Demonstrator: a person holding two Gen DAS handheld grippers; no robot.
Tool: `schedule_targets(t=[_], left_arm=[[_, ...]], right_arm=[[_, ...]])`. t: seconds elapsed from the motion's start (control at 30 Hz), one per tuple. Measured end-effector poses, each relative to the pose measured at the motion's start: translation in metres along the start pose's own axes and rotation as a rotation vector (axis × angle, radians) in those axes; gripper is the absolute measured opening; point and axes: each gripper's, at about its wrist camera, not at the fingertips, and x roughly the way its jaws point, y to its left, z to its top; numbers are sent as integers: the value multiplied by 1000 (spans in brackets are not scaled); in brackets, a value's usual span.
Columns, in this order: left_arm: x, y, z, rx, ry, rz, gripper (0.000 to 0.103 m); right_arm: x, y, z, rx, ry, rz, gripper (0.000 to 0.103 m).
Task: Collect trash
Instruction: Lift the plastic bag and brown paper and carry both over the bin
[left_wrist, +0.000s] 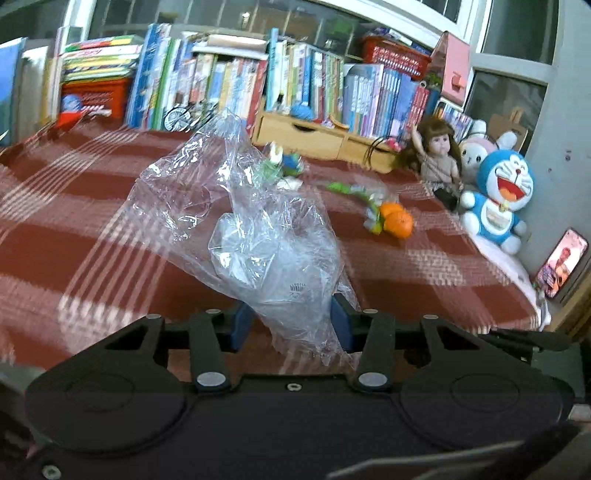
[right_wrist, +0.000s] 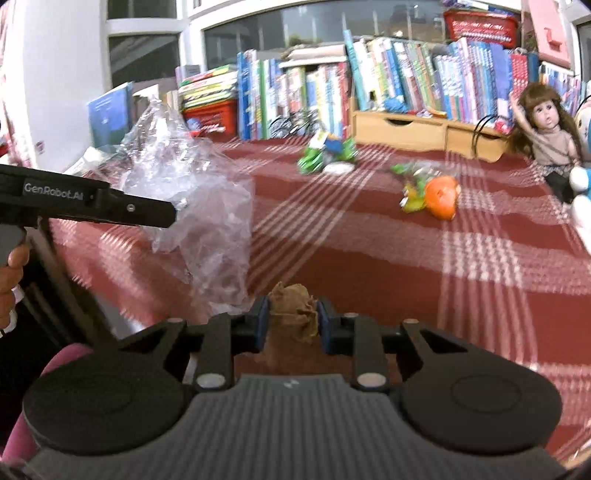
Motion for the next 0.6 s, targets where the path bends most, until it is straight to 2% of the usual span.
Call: schedule_targets(t=[0.1, 0.27, 0.4, 0.6], left_arm=[[-21, 4, -24, 4, 26, 17, 43], [-30, 7, -59, 51, 147, 1, 42], [-19, 6, -83, 108, 257, -3, 42], [27, 1, -121, 234, 428, 15, 43]], right_arm=[[-6, 10, -16, -9, 27, 18, 33], [-2, 23, -44, 9, 97, 46, 33], [11, 27, -67, 30, 162, 49, 33], [40, 27, -96, 20, 272, 33, 33]])
